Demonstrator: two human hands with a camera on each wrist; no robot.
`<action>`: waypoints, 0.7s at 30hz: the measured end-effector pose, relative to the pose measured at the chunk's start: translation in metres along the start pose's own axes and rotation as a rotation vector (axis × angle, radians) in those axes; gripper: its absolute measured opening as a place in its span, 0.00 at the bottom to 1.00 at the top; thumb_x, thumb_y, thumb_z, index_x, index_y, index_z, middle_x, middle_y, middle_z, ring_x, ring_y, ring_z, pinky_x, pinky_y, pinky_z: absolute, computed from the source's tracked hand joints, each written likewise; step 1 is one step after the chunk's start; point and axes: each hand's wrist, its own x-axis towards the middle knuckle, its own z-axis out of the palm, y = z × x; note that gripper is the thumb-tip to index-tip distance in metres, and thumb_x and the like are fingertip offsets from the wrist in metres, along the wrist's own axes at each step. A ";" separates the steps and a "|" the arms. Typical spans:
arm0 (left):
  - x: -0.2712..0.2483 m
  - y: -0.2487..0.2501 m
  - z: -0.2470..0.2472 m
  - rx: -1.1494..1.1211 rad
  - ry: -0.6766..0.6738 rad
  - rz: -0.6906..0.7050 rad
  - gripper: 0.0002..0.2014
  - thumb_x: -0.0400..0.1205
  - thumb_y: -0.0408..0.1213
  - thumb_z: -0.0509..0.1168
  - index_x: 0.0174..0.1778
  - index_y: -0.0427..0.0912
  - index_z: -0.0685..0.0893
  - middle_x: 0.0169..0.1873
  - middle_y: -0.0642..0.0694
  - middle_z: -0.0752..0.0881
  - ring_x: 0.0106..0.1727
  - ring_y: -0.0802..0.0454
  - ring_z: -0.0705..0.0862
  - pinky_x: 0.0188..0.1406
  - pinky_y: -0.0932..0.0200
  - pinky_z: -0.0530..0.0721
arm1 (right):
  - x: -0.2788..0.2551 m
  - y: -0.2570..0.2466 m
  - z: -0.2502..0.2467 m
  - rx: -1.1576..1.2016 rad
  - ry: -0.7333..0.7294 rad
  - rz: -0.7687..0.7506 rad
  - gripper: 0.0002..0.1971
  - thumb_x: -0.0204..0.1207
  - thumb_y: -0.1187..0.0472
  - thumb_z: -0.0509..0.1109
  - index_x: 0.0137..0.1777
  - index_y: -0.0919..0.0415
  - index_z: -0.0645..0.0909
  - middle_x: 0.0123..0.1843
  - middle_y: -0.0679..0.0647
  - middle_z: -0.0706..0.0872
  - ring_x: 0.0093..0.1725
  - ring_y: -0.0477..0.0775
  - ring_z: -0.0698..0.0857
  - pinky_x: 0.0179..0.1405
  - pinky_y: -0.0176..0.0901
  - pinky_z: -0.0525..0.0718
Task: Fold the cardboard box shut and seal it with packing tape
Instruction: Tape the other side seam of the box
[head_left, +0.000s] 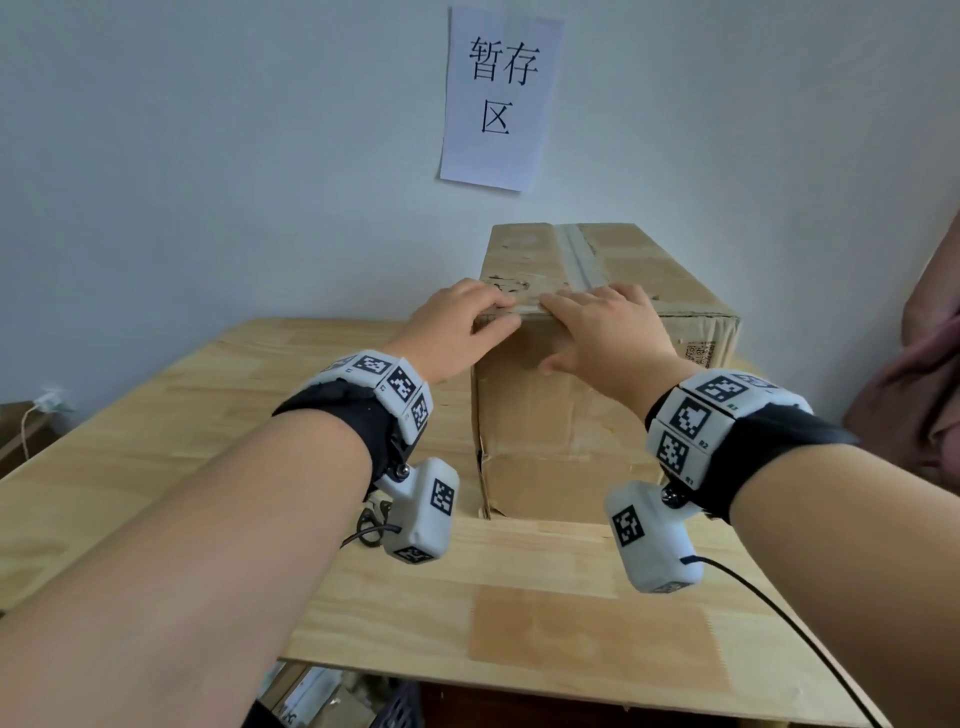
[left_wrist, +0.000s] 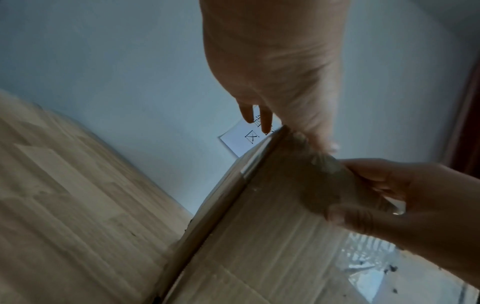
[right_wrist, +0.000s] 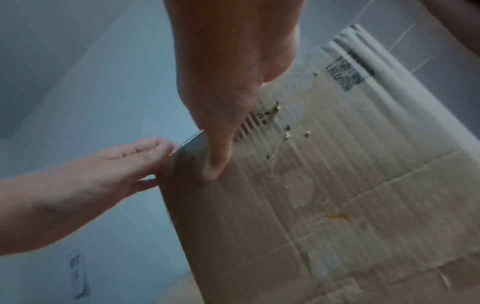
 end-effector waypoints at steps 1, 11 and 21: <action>0.003 0.006 0.001 -0.008 0.022 -0.027 0.18 0.84 0.53 0.58 0.59 0.45 0.81 0.58 0.47 0.82 0.60 0.50 0.79 0.63 0.49 0.77 | -0.002 0.004 -0.002 0.022 -0.018 -0.014 0.34 0.76 0.35 0.62 0.79 0.49 0.64 0.78 0.48 0.72 0.76 0.55 0.70 0.79 0.53 0.54; 0.010 0.017 0.022 0.104 0.099 -0.045 0.24 0.80 0.55 0.63 0.59 0.38 0.74 0.57 0.44 0.78 0.60 0.47 0.74 0.54 0.59 0.71 | -0.018 0.040 -0.005 0.002 -0.043 0.084 0.36 0.73 0.33 0.64 0.78 0.49 0.66 0.74 0.50 0.76 0.75 0.57 0.72 0.81 0.58 0.50; -0.006 -0.010 -0.009 -0.045 0.186 -0.058 0.20 0.76 0.54 0.69 0.60 0.47 0.85 0.55 0.48 0.79 0.59 0.52 0.76 0.61 0.58 0.73 | -0.006 0.012 0.000 0.006 0.046 -0.001 0.30 0.75 0.34 0.62 0.70 0.52 0.76 0.62 0.48 0.85 0.63 0.55 0.81 0.77 0.51 0.55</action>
